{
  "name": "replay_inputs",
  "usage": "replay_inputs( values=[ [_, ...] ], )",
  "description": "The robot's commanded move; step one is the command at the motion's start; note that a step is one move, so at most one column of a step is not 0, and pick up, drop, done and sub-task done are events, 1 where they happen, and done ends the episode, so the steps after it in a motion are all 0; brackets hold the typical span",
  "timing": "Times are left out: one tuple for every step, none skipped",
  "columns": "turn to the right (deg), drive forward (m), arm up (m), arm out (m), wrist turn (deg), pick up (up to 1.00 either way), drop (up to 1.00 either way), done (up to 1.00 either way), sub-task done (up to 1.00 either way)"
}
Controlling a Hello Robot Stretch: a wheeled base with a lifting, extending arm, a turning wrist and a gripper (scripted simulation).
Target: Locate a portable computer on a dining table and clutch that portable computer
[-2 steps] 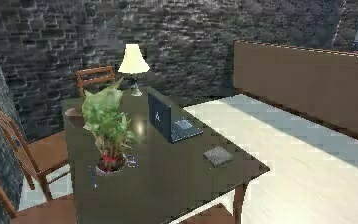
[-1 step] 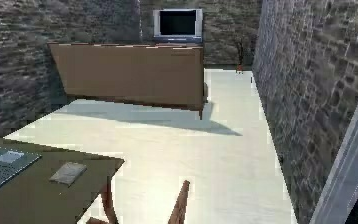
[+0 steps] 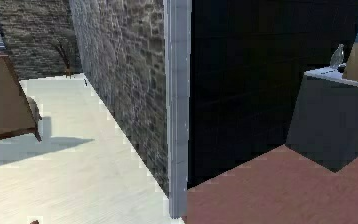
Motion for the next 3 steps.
replay_inputs(
  values=[
    [6.0, 0.0, 0.0, 0.0, 0.0, 0.0, 0.0, 0.0, 0.0],
    [0.0, 0.35, 0.0, 0.0, 0.0, 0.0, 0.0, 0.0, 0.0],
    [-45.0, 0.0, 0.0, 0.0, 0.0, 0.0, 0.0, 0.0, 0.0]
  ],
)
